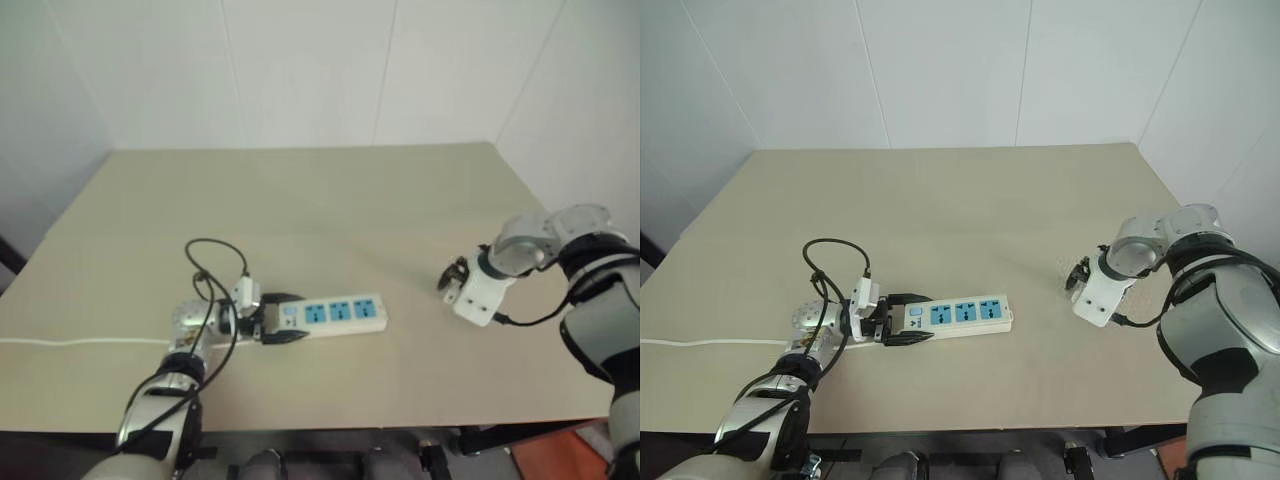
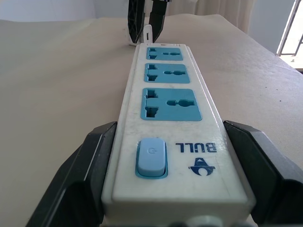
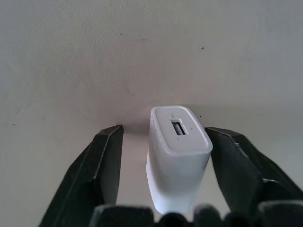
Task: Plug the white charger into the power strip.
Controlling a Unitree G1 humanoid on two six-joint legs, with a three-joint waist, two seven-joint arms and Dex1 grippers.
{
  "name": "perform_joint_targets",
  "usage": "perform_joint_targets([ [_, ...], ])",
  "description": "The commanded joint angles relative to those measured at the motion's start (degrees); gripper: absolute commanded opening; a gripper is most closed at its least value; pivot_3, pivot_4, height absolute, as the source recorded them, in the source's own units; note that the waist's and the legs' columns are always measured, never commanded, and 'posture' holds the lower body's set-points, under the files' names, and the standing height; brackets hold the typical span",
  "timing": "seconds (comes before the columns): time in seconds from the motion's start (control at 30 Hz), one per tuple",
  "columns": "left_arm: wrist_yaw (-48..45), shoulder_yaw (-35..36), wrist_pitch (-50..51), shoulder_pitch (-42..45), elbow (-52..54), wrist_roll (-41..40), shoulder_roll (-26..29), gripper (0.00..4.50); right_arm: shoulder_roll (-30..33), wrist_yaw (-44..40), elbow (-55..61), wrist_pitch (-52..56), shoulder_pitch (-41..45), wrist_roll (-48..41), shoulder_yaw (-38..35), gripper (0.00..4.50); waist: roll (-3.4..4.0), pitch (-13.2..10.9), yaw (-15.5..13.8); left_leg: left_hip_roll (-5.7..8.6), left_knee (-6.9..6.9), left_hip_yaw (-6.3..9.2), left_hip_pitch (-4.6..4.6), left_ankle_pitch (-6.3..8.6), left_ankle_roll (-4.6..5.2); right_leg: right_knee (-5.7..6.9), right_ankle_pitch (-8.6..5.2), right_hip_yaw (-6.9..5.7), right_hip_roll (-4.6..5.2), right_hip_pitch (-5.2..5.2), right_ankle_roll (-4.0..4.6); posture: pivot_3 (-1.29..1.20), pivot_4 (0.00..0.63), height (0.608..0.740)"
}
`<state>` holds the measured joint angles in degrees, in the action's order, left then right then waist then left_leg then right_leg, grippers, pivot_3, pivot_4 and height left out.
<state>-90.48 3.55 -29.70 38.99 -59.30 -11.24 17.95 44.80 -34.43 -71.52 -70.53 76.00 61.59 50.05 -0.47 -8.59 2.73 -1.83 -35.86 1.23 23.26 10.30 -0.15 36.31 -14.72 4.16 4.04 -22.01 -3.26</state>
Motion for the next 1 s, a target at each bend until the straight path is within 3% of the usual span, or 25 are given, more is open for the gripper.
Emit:
perform_joint_targets([
  [0.03,0.27,-0.76,0.64,-1.38,0.30,0.05,0.04,3.28,-0.17,3.82,-0.62,0.74,1.91,1.73,1.34,1.85,0.01,0.01,0.05,0.00,0.00,0.00,-0.01,0.00,0.00,0.01,0.00,0.00,0.00,0.00,0.00,0.00,0.150,0.740],
  [0.1,0.38,-0.82,0.62,-1.47,0.39,0.03,0.11,3.28,-0.26,5.79,-0.69,0.82,2.11,2.78,2.18,1.19,0.03,0.02,0.08,0.00,0.00,0.00,-0.03,0.00,0.00,0.02,0.00,0.01,0.00,0.01,0.01,0.00,0.150,0.740],
  [0.3,0.36,-0.99,0.76,-1.48,0.64,-0.09,0.30,3.28,0.01,5.20,-2.16,-0.23,3.55,0.56,0.96,1.12,0.04,0.02,0.23,0.00,0.00,0.00,-0.07,0.00,0.00,0.03,-0.01,0.02,-0.01,0.03,0.01,0.00,0.150,0.740],
  [0.4,0.32,-1.13,0.98,-1.29,0.76,-0.14,0.24,3.28,0.15,-2.70,-4.98,-1.01,4.08,-7.81,-4.66,1.12,0.04,0.02,0.29,0.00,0.02,0.00,-0.05,0.00,0.00,0.02,-0.01,0.02,0.00,0.02,0.01,0.00,0.150,0.740],
  [0.5,0.21,-1.26,1.32,-1.05,0.93,-0.22,0.14,3.28,-0.98,-18.43,-8.56,0.17,2.66,-22.41,-15.27,1.12,0.03,0.02,0.43,-0.01,0.01,0.01,-0.08,0.00,0.00,-0.01,0.00,0.00,-0.01,0.12,0.02,0.00,0.150,0.740],
  [0.6,0.01,-1.42,1.67,-0.92,1.21,-0.26,0.01,3.28,-3.29,-38.02,-6.54,9.20,-1.48,-42.36,-29.80,1.12,0.02,0.01,0.82,-0.02,0.02,0.05,-0.24,0.00,0.01,-0.12,0.00,-0.06,-0.01,0.44,0.01,0.00,0.150,0.740],
  [0.7,-0.09,-1.51,1.86,-0.91,1.40,-0.33,0.02,3.28,-4.57,-48.82,1.95,21.01,-6.69,-56.60,-38.87,1.12,0.01,0.00,0.69,0.01,0.01,0.12,-0.60,0.03,0.03,-0.23,0.00,-0.17,0.05,0.93,0.00,0.00,0.150,0.740],
  [0.8,0.04,-1.69,1.67,-0.89,1.14,-0.21,-0.02,3.28,-6.55,-51.21,14.01,36.64,-14.06,-70.15,-47.36,1.12,0.01,0.00,0.49,0.01,-0.02,0.16,-0.57,0.03,0.03,-0.21,0.00,-0.20,0.05,0.93,0.00,0.00,0.150,0.740],
  [1.0,0.01,-1.95,2.09,-0.70,1.04,-0.24,-0.05,3.28,-9.41,-46.71,37.28,60.45,-27.53,-84.94,-54.79,1.12,0.02,0.01,-0.20,-0.02,-0.01,0.17,-0.44,0.03,0.03,-0.17,-0.01,-0.20,0.02,0.76,0.00,0.00,0.150,0.740],
])
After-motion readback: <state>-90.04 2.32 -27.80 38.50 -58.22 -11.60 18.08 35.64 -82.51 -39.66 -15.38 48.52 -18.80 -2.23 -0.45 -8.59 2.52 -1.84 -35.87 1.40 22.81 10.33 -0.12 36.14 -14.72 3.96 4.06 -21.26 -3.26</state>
